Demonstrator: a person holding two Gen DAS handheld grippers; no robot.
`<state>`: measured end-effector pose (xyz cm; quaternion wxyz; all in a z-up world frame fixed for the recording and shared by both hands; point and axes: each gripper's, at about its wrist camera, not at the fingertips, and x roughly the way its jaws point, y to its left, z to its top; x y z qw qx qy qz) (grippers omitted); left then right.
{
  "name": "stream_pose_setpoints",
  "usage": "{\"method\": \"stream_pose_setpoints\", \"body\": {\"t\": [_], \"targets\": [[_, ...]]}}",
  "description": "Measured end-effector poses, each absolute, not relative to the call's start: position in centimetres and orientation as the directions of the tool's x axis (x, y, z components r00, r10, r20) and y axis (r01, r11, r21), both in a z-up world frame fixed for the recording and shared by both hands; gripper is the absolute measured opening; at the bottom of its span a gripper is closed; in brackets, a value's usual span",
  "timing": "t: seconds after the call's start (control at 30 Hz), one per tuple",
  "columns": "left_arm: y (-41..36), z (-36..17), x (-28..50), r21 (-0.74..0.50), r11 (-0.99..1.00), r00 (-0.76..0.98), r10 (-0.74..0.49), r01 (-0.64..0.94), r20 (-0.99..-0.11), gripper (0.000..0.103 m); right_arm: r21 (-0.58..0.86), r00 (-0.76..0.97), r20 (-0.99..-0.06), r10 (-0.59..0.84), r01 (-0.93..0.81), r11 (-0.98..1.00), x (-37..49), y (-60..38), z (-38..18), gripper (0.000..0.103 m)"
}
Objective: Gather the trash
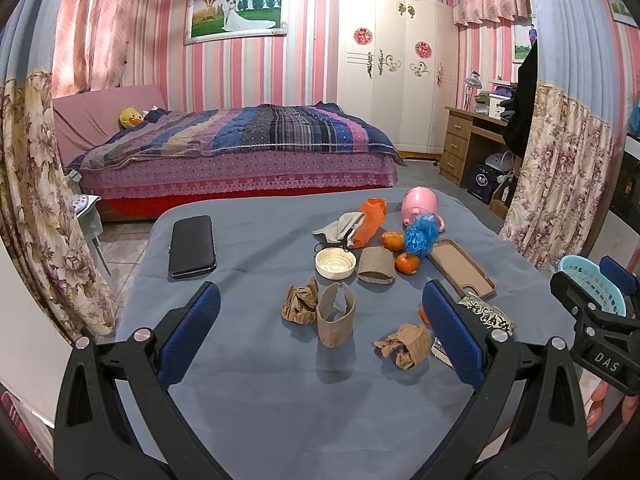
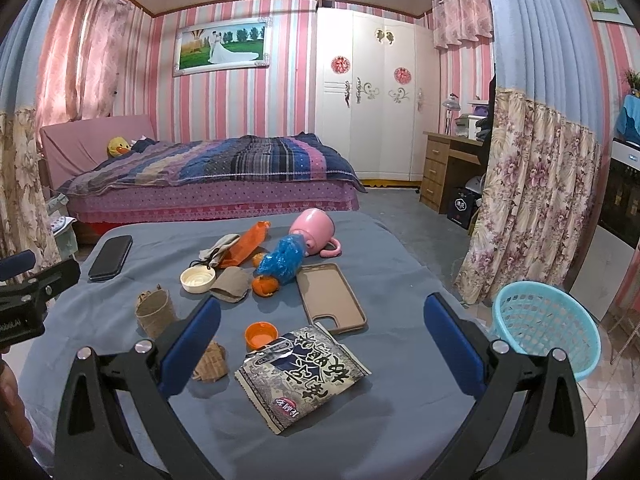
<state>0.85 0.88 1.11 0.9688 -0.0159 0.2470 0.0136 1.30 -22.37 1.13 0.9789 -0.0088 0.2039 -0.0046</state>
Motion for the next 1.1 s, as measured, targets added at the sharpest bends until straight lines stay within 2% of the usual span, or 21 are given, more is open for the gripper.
{"method": "stream_pose_setpoints", "body": {"t": [1.1], "targets": [[0.6,1.5,0.9,-0.011,0.999,0.88,0.03,-0.039,-0.474,0.098,-0.002,0.915,-0.404,-0.006,0.006,1.0,2.4,-23.3,1.1,0.099]]}}
